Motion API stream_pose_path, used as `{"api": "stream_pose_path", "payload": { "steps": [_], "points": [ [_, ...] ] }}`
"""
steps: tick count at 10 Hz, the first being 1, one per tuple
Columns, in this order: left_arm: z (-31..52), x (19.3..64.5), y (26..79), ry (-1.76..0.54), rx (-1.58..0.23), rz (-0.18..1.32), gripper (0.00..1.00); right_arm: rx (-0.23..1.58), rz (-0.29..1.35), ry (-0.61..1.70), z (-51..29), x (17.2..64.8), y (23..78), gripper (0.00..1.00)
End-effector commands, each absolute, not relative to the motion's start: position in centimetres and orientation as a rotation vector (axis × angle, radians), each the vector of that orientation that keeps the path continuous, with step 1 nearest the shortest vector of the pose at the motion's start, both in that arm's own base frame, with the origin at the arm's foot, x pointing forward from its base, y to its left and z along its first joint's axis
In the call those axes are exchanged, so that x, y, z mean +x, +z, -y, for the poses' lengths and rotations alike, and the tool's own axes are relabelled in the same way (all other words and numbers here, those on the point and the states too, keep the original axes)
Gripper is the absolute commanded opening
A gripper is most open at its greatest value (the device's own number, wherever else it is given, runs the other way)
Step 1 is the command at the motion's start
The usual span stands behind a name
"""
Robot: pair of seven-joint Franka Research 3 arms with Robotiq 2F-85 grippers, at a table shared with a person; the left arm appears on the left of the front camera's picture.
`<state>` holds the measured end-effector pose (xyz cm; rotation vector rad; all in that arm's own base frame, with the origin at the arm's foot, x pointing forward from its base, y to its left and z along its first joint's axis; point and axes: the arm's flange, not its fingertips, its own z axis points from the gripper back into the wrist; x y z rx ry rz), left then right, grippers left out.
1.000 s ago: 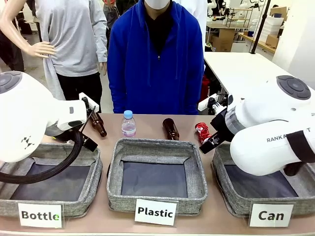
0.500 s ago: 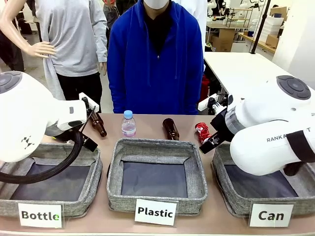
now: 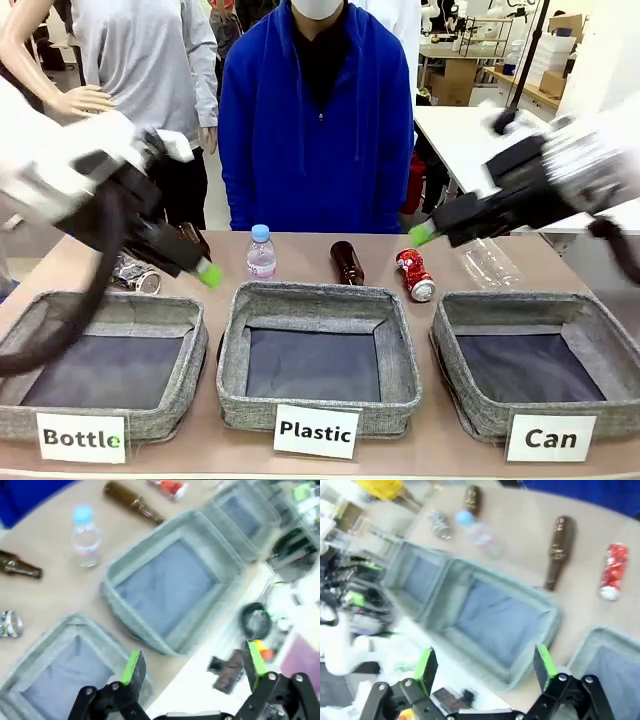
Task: Sort the can waste into the basket.
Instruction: Pick up the can waste from the table and place it in the right Fabric basket.
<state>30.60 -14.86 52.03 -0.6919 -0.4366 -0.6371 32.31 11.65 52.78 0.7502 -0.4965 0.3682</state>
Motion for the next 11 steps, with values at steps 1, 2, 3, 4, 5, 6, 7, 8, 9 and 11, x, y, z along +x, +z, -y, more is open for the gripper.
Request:
{"api": "stream_pose_path", "payload": {
  "steps": [1,2,3,4,5,6,7,8,9,11],
  "points": [
    [4.5,30.5,51.3,-0.478,-0.887,0.461,1.0,0.986,0.489,0.192,-2.5,30.5,51.6,1.0],
    [-1.3,31.3,50.1,-0.287,-0.997,0.521,1.0,1.102,0.581,0.037,2.6,29.3,50.6,1.0],
    [-6.7,31.5,48.4,-0.129,-1.128,0.559,1.0,1.18,0.628,-0.041,6.3,28.2,49.2,1.0],
    [-10.7,30.2,45.6,0.067,-1.229,0.591,1.0,1.202,0.66,-0.139,9.6,27.1,47.8,1.0],
    [-13.1,29.7,43.1,0.241,-1.262,0.628,1.0,1.227,0.707,-0.191,12.4,26.4,46.3,1.0],
    [-15.2,29.0,40.8,0.415,-1.309,0.666,1.0,1.247,0.753,-0.303,15.1,25.5,44.8,1.0],
    [-15.8,27.6,39.5,0.519,-1.332,0.692,1.0,1.251,0.765,-0.369,16.6,24.8,43.9,1.0],
    [-15.7,27.3,38.8,0.586,-1.333,0.715,1.0,1.19,0.764,-0.453,17.6,24.7,43.0,1.0],
    [-15.8,27.1,38.7,0.613,-1.331,0.742,1.0,1.154,0.762,-0.518,18.2,24.9,42.0,1.0],
    [-22.8,30.0,39.2,0.638,-1.324,0.681,1.0,1.193,0.751,-0.494,23.6,26.6,44.3,1.0]
  ]
}}
